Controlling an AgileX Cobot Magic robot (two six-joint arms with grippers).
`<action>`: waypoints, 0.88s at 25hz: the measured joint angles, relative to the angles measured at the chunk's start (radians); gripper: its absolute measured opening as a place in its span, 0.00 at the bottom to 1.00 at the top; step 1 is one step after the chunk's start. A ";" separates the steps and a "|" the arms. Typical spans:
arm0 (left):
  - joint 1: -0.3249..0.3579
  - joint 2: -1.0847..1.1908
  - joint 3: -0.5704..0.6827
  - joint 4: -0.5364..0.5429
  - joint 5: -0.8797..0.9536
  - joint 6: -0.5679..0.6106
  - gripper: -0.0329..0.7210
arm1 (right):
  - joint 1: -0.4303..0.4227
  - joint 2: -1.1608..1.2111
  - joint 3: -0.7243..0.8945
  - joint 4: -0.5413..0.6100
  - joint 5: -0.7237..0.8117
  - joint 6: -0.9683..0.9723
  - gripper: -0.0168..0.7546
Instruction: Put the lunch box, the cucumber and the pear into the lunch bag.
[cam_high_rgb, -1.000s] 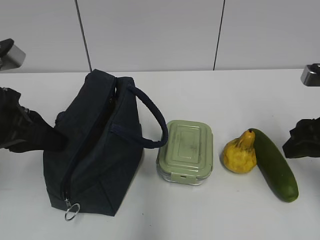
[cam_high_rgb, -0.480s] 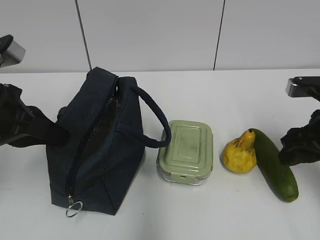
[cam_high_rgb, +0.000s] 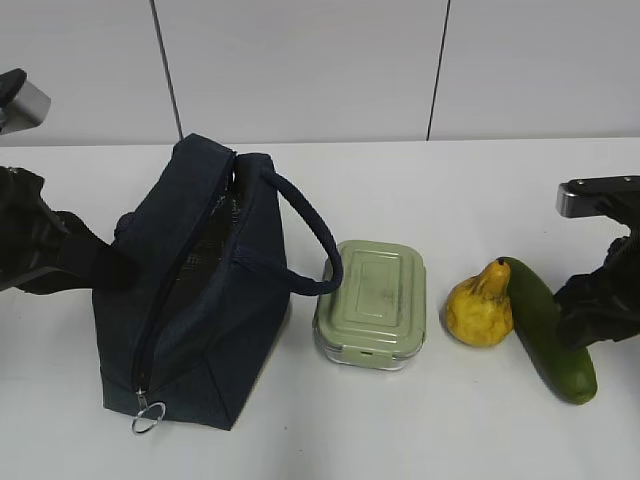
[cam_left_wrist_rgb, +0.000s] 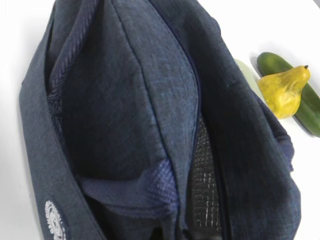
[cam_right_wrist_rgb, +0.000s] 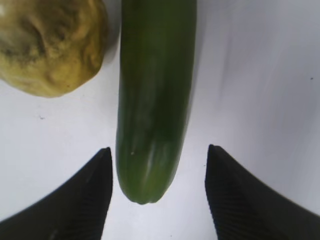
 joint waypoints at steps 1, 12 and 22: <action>0.000 0.000 0.000 0.000 -0.002 0.000 0.02 | 0.004 0.007 -0.004 -0.004 -0.002 0.002 0.61; 0.000 0.000 0.000 0.000 -0.006 0.000 0.02 | 0.110 0.036 -0.011 -0.177 -0.051 0.220 0.62; 0.000 0.000 0.000 0.001 -0.006 0.000 0.02 | 0.110 0.109 -0.034 -0.190 -0.080 0.238 0.61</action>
